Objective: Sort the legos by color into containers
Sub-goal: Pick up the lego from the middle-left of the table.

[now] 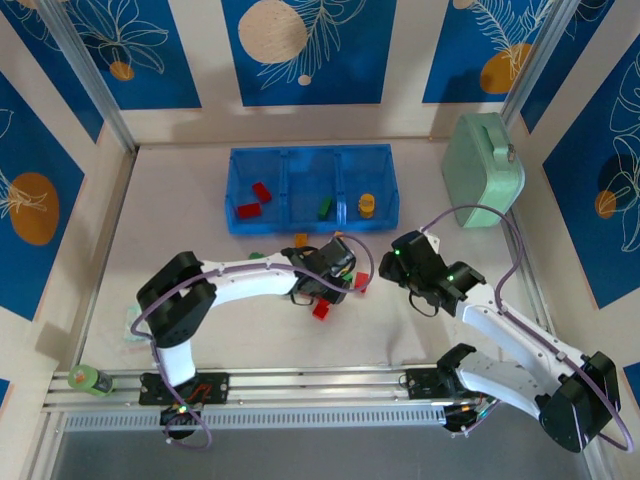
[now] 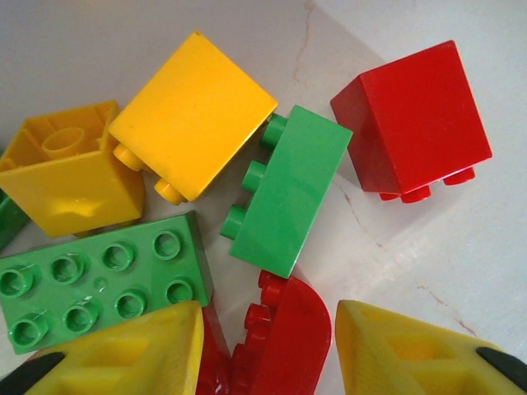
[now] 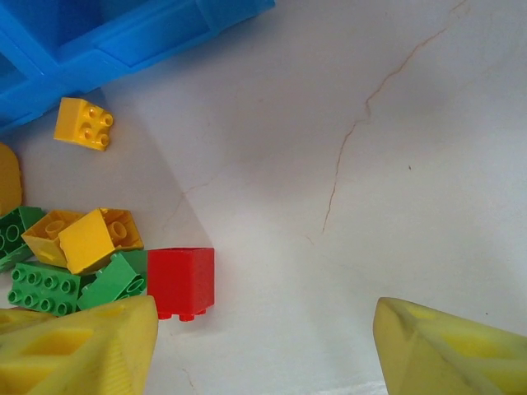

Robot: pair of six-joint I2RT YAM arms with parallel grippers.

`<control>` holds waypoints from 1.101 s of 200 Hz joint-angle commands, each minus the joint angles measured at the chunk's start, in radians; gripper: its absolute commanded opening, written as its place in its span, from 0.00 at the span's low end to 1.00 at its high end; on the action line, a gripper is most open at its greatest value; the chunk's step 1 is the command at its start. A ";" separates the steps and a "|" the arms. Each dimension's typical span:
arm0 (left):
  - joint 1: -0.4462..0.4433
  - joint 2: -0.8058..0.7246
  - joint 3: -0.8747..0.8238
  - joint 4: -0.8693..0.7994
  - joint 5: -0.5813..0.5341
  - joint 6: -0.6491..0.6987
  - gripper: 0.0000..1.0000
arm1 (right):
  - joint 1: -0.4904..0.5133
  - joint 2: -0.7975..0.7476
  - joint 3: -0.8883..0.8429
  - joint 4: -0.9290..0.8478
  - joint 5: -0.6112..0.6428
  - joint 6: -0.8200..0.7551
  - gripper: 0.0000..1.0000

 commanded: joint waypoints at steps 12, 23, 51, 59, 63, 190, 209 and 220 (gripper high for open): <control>-0.027 0.022 0.028 -0.060 0.006 0.029 0.46 | -0.008 -0.014 -0.018 0.014 -0.022 0.022 0.70; -0.032 0.024 0.027 -0.071 -0.002 0.027 0.46 | -0.008 -0.014 -0.020 0.017 -0.026 0.022 0.70; -0.042 0.010 0.007 -0.070 0.007 0.017 0.49 | -0.009 -0.013 -0.019 0.022 -0.029 0.021 0.70; -0.043 0.006 0.001 -0.068 0.007 0.016 0.49 | -0.008 -0.014 -0.018 0.023 -0.031 0.022 0.69; -0.043 0.006 -0.003 -0.068 0.007 0.015 0.50 | -0.009 -0.014 -0.016 0.022 -0.031 0.022 0.69; -0.055 0.023 -0.020 -0.072 0.001 0.018 0.36 | -0.008 -0.019 -0.015 0.022 -0.034 0.034 0.68; -0.056 0.019 -0.025 -0.073 -0.002 0.010 0.34 | -0.009 -0.027 -0.026 0.025 -0.034 0.040 0.68; -0.057 0.009 -0.024 -0.078 -0.011 0.005 0.32 | -0.008 -0.034 -0.028 0.027 -0.037 0.041 0.68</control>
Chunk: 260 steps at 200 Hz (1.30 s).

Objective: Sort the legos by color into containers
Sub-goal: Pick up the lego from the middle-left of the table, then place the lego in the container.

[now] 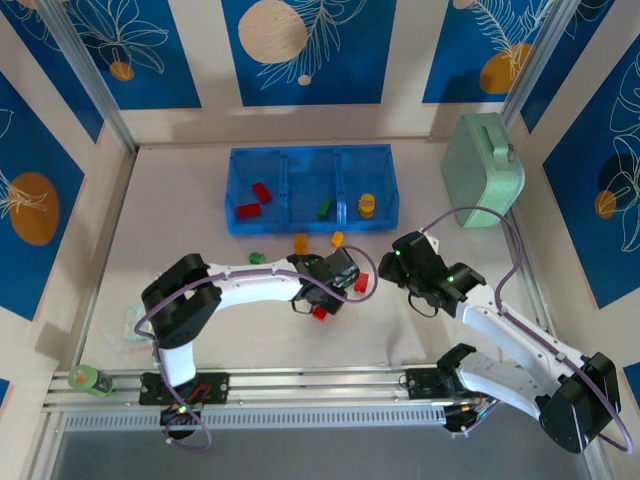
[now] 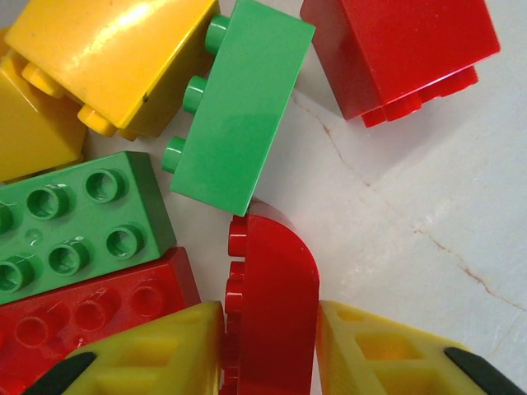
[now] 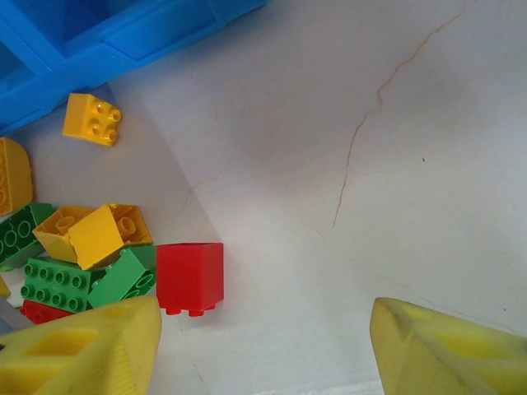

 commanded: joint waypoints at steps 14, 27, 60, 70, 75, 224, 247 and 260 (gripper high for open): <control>-0.013 -0.036 -0.012 -0.041 -0.034 -0.011 0.32 | -0.003 -0.032 -0.018 0.006 -0.011 0.024 0.68; 0.001 -0.075 -0.019 -0.037 -0.029 -0.006 0.31 | -0.003 -0.038 -0.018 0.001 -0.007 0.025 0.68; 0.109 -0.192 -0.049 -0.037 -0.007 -0.005 0.31 | -0.001 -0.052 -0.021 -0.005 -0.007 0.024 0.68; 0.147 -0.232 -0.060 -0.030 0.000 0.000 0.30 | -0.001 -0.052 -0.024 -0.005 -0.009 0.027 0.68; 0.169 -0.252 -0.066 -0.026 0.008 0.001 0.30 | 0.000 -0.052 -0.025 -0.004 -0.012 0.030 0.68; 0.749 -0.048 0.306 -0.091 0.032 0.063 0.51 | 0.084 0.012 0.004 0.012 -0.005 0.053 0.67; 0.744 -0.055 0.358 -0.130 0.035 0.061 0.80 | 0.097 0.019 0.015 0.001 0.002 0.046 0.67; 0.733 -0.106 0.322 -0.092 0.052 0.063 0.82 | 0.098 0.029 0.016 0.005 -0.001 0.043 0.68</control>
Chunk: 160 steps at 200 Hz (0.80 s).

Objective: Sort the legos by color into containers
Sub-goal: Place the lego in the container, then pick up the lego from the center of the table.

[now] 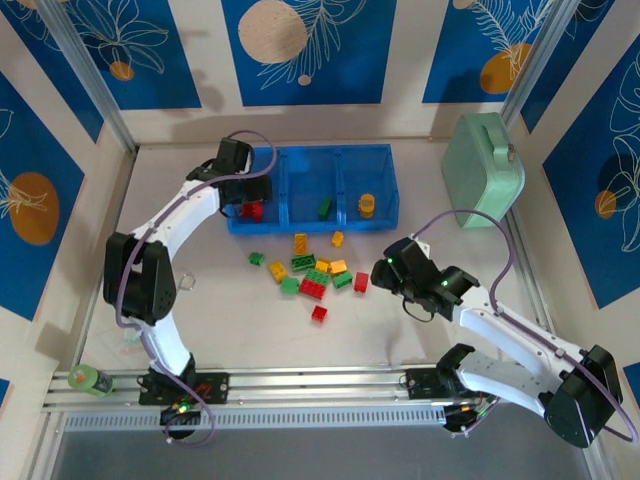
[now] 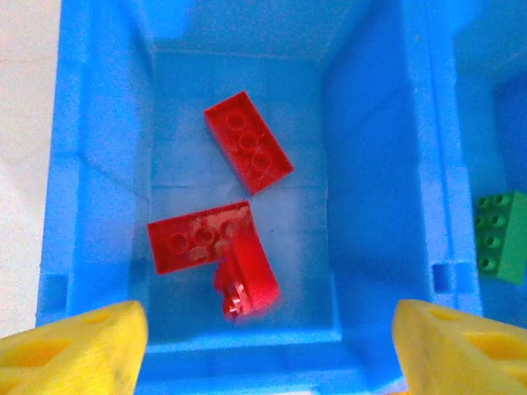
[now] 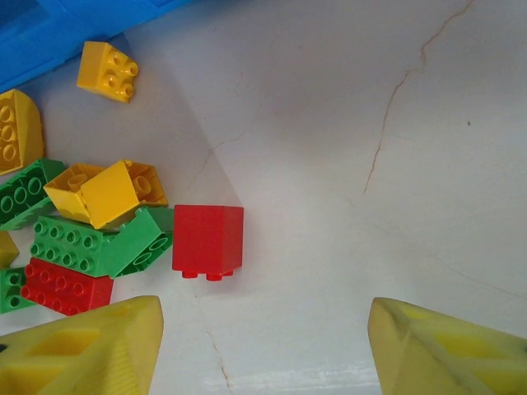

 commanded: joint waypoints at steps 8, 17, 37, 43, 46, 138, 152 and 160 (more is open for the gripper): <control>-0.019 -0.099 -0.007 -0.027 0.007 0.019 0.82 | 0.009 0.024 0.035 0.002 0.009 0.006 0.69; -0.033 -0.130 -0.023 -0.037 -0.003 0.021 0.82 | 0.009 0.040 0.040 0.006 0.000 0.001 0.69; -0.068 -0.214 -0.096 -0.027 -0.010 0.025 0.82 | 0.011 0.097 0.065 0.022 -0.035 -0.021 0.71; -0.078 -0.243 -0.124 -0.020 -0.007 0.024 0.82 | 0.011 0.120 0.078 0.022 -0.044 -0.029 0.71; -0.085 -0.258 -0.142 -0.015 -0.005 0.021 0.81 | 0.012 0.133 0.085 0.019 -0.049 -0.032 0.72; -0.256 -0.585 -0.638 0.105 0.024 -0.122 0.80 | 0.055 0.475 0.217 0.009 -0.069 -0.024 0.66; -0.277 -0.621 -0.694 0.118 0.023 -0.139 0.80 | 0.057 0.513 0.230 0.020 -0.073 -0.025 0.65; -0.284 -0.641 -0.718 0.115 0.015 -0.146 0.80 | 0.058 0.535 0.237 0.023 -0.075 -0.025 0.64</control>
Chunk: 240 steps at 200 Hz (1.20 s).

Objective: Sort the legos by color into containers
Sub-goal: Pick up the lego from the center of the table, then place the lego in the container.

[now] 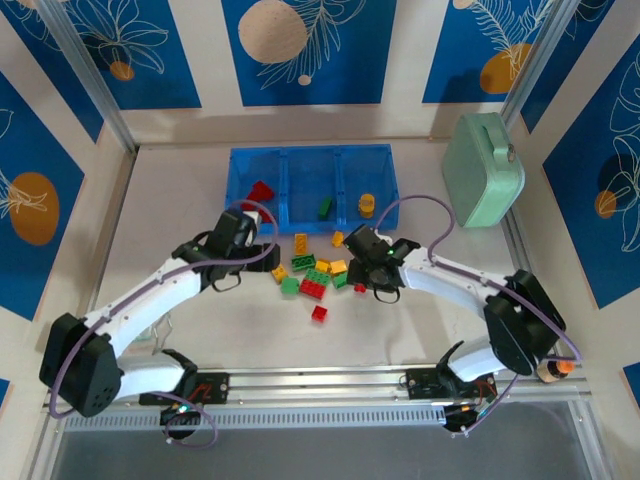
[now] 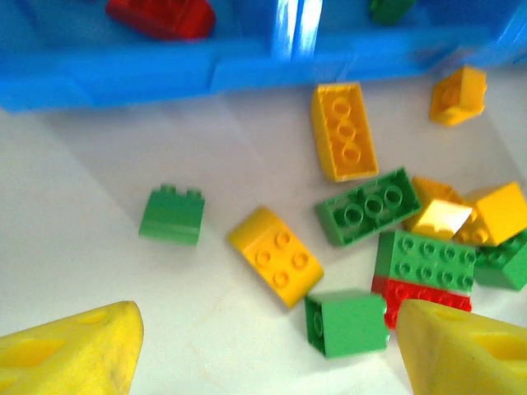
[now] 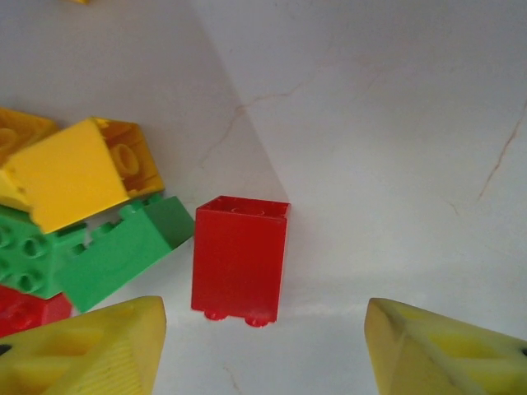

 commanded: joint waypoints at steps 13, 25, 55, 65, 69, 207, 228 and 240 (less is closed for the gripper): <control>-0.035 -0.097 -0.096 0.026 -0.009 -0.062 0.80 | 0.008 0.081 0.049 0.006 -0.021 0.009 0.63; -0.037 -0.124 -0.118 0.019 -0.015 -0.069 0.80 | 0.005 0.111 0.057 0.011 -0.026 0.010 0.62; -0.037 -0.191 -0.166 0.008 -0.036 -0.074 0.80 | 0.010 0.160 0.071 0.005 -0.011 0.028 0.55; -0.036 -0.207 -0.177 0.005 -0.041 -0.074 0.80 | 0.011 0.169 0.075 0.001 -0.010 0.031 0.53; -0.037 -0.212 -0.180 0.004 -0.044 -0.072 0.80 | 0.010 0.171 0.078 -0.001 -0.010 0.031 0.51; -0.042 -0.448 -0.305 -0.172 -0.035 -0.159 0.78 | 0.136 0.290 0.681 -0.193 0.090 -0.163 0.35; -0.055 -0.490 -0.338 -0.190 -0.034 -0.193 0.78 | 0.130 0.405 0.870 -0.207 0.061 -0.230 0.35; -0.064 -0.512 -0.351 -0.195 -0.035 -0.209 0.78 | 0.124 0.478 0.978 -0.214 0.031 -0.261 0.35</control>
